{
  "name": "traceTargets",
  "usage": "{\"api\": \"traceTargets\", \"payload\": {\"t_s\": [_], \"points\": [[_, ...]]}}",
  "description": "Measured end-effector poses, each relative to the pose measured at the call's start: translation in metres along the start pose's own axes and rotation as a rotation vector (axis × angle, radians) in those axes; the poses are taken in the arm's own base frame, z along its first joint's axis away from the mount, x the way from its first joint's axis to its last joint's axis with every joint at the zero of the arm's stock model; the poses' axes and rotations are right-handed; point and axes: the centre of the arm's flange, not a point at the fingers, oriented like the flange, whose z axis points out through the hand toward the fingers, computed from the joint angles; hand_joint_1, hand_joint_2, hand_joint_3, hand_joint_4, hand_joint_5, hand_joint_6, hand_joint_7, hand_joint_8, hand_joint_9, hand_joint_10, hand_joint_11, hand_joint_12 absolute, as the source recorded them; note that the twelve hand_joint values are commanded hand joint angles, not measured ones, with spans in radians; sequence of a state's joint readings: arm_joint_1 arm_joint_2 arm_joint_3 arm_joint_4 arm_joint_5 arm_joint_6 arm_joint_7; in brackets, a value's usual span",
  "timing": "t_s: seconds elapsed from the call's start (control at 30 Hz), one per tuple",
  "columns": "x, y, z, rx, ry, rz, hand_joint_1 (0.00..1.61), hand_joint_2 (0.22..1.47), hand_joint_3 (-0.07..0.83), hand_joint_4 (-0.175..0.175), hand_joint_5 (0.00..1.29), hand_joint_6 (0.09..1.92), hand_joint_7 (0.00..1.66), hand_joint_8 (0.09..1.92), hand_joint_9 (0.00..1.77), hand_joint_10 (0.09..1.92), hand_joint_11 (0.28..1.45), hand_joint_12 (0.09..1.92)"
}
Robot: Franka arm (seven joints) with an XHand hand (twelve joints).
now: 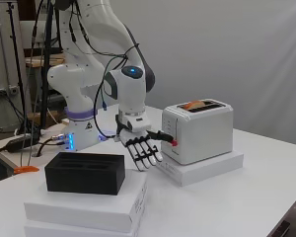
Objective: Teleoperate dual arm-hand system to toast a bread
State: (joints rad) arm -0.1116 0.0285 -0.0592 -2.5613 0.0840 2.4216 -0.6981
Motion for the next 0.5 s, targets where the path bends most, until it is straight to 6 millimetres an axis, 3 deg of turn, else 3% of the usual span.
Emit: {"api": "traceTargets", "payload": {"t_s": [0.07, 0.1, 0.2, 0.33, 0.4, 0.5], "points": [[-0.002, -0.002, -0.020, 0.008, 0.057, 0.001, 0.08, 0.96, 0.009, -0.076, 0.12, 0.09, 0.26, 0.09, 0.29, 0.09, 0.37, 0.09], [-0.001, -0.002, -0.040, 0.008, 0.100, 0.014, 0.04, 0.98, 0.007, -0.070, 0.14, 0.09, 0.29, 0.09, 0.31, 0.09, 0.38, 0.09], [0.001, -0.004, -0.114, -0.003, 0.216, 0.081, 0.00, 0.93, -0.007, -0.042, 0.18, 0.09, 0.32, 0.09, 0.36, 0.09, 0.41, 0.09], [-0.011, 0.000, -0.208, -0.013, 0.269, 0.134, 0.00, 0.93, 0.002, -0.038, 0.16, 0.09, 0.30, 0.09, 0.38, 0.09, 0.43, 0.09], [-0.025, -0.002, -0.235, -0.020, 0.263, 0.133, 0.00, 0.93, 0.005, -0.038, 0.16, 0.09, 0.30, 0.09, 0.39, 0.09, 0.44, 0.09], [-0.046, 0.003, -0.253, -0.060, 0.210, 0.140, 0.00, 0.93, 0.003, -0.044, 0.16, 0.09, 0.30, 0.09, 0.39, 0.09, 0.44, 0.09]]}}
